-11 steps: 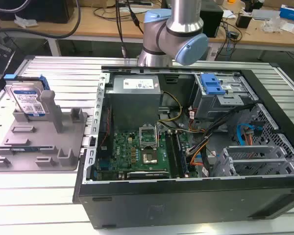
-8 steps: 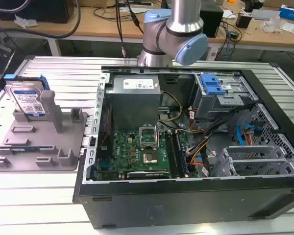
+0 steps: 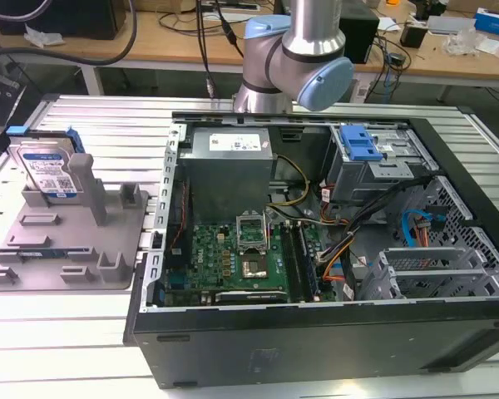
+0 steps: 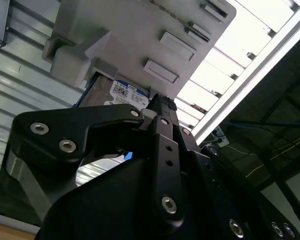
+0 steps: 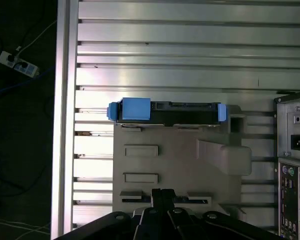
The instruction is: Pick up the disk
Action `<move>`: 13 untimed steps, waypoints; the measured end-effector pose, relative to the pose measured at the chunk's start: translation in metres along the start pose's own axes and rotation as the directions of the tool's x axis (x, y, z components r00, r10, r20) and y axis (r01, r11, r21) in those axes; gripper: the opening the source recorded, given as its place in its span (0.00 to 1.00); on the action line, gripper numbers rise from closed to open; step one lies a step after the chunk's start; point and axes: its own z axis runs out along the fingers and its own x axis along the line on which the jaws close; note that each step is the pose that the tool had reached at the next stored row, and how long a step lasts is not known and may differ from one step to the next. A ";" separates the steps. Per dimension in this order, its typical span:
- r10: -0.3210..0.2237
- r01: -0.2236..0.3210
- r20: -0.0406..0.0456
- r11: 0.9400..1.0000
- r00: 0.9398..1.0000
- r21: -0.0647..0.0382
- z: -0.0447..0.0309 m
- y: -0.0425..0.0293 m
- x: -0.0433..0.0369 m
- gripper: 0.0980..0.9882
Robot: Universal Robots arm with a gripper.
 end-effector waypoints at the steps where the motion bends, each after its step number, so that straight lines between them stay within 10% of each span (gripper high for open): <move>1: -0.002 0.002 0.000 1.000 1.000 0.000 0.0000 0.0000 0.0000 0.01; 8: -0.173 0.173 -0.007 0.985 0.985 0.000 0.0000 0.0000 0.0003 0.01; 10: -0.285 0.285 -0.011 0.959 0.959 -0.001 0.0000 0.0000 0.0003 0.01; 13: -0.357 0.357 -0.014 0.934 0.934 -0.002 0.0000 0.0000 0.0003 0.01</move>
